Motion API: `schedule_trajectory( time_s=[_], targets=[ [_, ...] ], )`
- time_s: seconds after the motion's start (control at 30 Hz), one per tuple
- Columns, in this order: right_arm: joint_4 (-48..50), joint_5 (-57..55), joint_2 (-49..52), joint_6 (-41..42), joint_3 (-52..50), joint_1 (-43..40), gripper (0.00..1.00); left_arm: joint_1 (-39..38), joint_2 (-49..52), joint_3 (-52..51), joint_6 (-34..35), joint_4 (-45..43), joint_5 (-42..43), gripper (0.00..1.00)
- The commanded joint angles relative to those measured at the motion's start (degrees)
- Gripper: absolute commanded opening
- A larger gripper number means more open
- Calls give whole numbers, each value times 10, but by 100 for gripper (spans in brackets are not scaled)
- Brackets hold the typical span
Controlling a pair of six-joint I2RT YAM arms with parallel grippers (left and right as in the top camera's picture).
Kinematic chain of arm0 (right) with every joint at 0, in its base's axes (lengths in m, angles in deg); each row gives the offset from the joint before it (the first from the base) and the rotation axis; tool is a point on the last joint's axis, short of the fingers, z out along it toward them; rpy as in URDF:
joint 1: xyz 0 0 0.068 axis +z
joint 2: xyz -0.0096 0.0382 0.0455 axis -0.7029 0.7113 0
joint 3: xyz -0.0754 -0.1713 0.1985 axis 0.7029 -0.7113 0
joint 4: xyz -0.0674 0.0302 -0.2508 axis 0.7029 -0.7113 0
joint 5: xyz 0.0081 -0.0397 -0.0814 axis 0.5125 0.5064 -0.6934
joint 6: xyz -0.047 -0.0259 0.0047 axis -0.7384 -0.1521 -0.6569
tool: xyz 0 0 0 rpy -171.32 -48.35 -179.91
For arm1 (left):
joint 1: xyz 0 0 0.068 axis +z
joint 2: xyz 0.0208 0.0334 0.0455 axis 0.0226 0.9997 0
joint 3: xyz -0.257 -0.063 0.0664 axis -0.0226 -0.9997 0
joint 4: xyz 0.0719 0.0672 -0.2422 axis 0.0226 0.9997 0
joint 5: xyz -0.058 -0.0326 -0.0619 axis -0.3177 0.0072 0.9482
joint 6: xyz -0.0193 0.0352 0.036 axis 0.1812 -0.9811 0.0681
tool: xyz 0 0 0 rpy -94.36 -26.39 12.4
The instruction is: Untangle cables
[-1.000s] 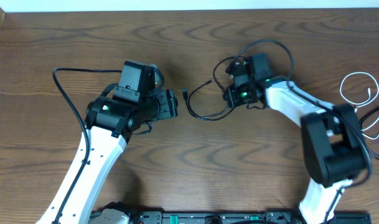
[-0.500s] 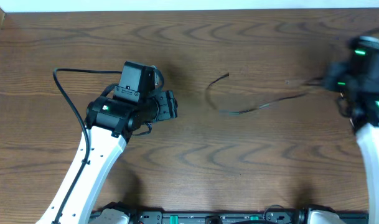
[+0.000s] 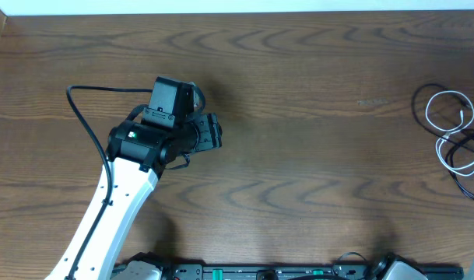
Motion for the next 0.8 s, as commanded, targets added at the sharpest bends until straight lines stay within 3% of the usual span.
schedule_trajectory(
  time_s=[0.0, 0.07, 0.1, 0.13, 0.17, 0.4, 0.6, 0.77],
  targets=[
    [5, -3, 11, 12, 4, -2, 2, 2, 1, 4, -9, 2, -6, 69],
    [10, 32, 19, 12, 4, -2, 25, 2, 1, 4, -9, 2, -6, 69],
    [13, 61, 23, 12, 4, -2, 46, 2, 1, 4, -9, 2, -6, 69],
    [16, 91, 28, 12, 4, -2, 58, 2, 1, 4, -9, 2, -6, 69],
    [17, 119, 31, 12, 4, -2, 63, 2, 1, 4, -9, 2, -6, 69],
    [6, 359, 74, -2, 4, 12, 67, 2, 1, 4, -9, 1, -6, 69],
    [-54, 443, 106, -63, 4, 62, 72, 2, 1, 4, -10, -7, -11, 69],
    [-88, 443, 133, -129, 4, 139, 73, 1, 5, 4, -9, -39, -23, 69]
  ],
)
